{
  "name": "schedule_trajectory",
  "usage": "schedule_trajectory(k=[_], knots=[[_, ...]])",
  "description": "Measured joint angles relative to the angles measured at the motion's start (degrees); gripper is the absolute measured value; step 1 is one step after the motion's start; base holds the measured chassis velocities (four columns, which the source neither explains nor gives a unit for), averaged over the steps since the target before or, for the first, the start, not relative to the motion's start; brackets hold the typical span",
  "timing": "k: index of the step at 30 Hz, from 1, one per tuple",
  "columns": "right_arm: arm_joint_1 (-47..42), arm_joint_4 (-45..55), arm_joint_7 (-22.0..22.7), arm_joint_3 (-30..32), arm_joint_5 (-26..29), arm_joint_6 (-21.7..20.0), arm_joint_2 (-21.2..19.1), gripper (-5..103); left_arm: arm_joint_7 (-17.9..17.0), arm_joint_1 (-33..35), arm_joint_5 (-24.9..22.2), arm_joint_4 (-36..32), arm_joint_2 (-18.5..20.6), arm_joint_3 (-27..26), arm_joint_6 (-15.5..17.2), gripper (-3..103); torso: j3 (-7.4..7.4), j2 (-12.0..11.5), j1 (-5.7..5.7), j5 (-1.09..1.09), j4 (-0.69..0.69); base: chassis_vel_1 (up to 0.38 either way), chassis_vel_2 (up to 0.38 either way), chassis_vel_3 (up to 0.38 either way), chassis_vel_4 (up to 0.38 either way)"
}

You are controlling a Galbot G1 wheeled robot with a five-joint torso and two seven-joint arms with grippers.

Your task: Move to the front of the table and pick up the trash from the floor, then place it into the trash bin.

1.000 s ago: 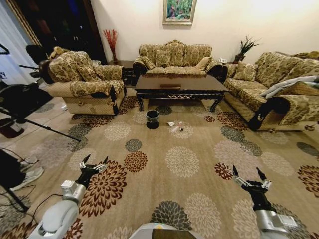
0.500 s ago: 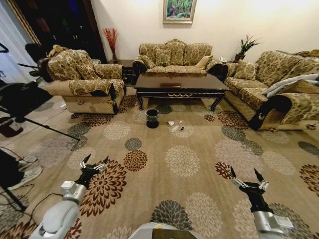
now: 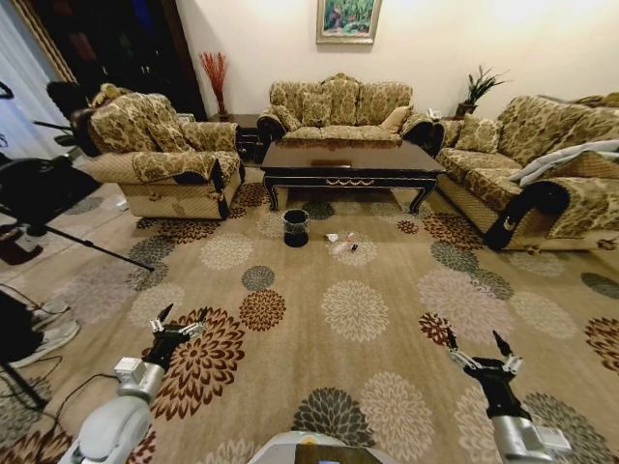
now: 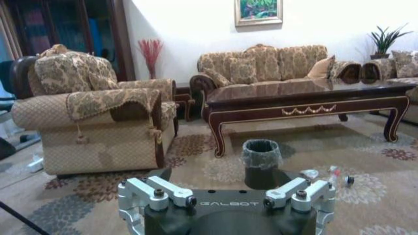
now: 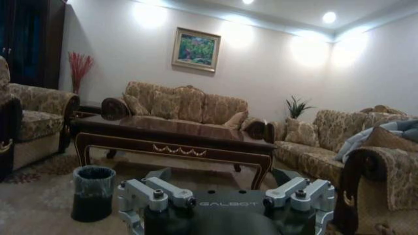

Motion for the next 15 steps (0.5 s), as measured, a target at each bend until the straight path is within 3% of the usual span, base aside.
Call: schedule_trajectory(k=[8,15], knots=[[0.3,-0.9,0.8,0.1,-3.9,0.3,0.0,100,-0.1,-1.0,0.2,-0.3,-0.4,0.1,0.4,100,-1.06,-1.9,-0.82,0.00,0.00,0.000,0.000,0.000,0.000],[0.7,-2.0,1.1,0.0,-2.9,0.4,0.5,100,-0.2,-1.3,0.6,0.1,-0.7,0.5,0.5,100,-2.14,-3.8,-1.62,0.00,0.00,0.000,0.000,0.000,0.000]])
